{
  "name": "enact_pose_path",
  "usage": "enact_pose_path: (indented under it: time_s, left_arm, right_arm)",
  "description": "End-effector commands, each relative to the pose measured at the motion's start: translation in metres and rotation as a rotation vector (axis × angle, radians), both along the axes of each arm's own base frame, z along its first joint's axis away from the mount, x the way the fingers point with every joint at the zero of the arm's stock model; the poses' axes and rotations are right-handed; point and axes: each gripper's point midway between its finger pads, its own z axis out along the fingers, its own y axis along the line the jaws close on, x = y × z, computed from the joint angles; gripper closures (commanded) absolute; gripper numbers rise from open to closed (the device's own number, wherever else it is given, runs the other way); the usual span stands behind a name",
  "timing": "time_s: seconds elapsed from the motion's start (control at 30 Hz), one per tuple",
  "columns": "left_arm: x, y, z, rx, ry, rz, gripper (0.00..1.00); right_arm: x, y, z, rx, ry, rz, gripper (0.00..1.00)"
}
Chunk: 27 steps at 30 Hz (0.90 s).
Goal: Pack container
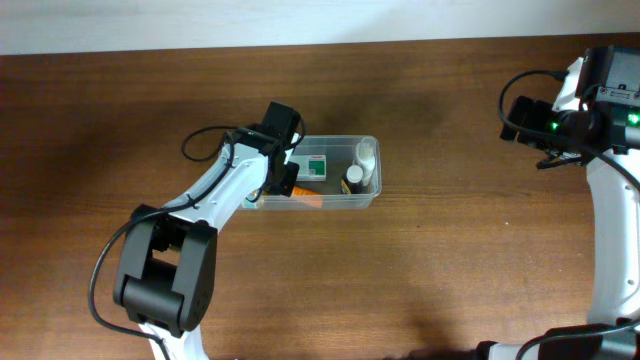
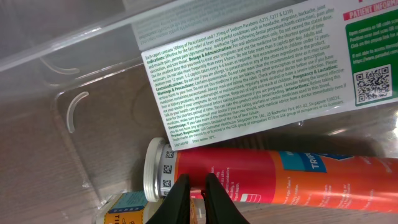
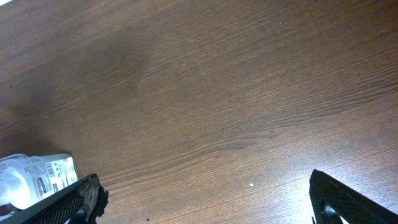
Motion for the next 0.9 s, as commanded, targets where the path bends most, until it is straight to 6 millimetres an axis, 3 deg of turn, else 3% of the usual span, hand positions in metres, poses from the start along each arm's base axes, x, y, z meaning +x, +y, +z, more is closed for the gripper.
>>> enact_pose_path:
  time_s: [0.0,0.33,0.57,0.87]
  left_arm:
    - [-0.005,0.002,-0.012,0.016,0.033,0.0,0.9]
    - [0.0,0.0,-0.009,0.005,0.018,0.003,0.9]
    - [0.001,-0.016,-0.004,-0.077,0.031,-0.016,0.9]
    - [-0.006,-0.022,-0.005,-0.079,0.048,-0.033,0.9]
  right_arm:
    - [0.0,-0.004,0.002,-0.005,-0.006,-0.017,0.02]
    - [0.0,-0.004,0.002,-0.005,-0.006,-0.017,0.02]
    - [0.0,-0.004,0.002,-0.005,-0.006,-0.017,0.02]
    - [0.0,-0.004,0.002,-0.005,-0.006,-0.017,0.02]
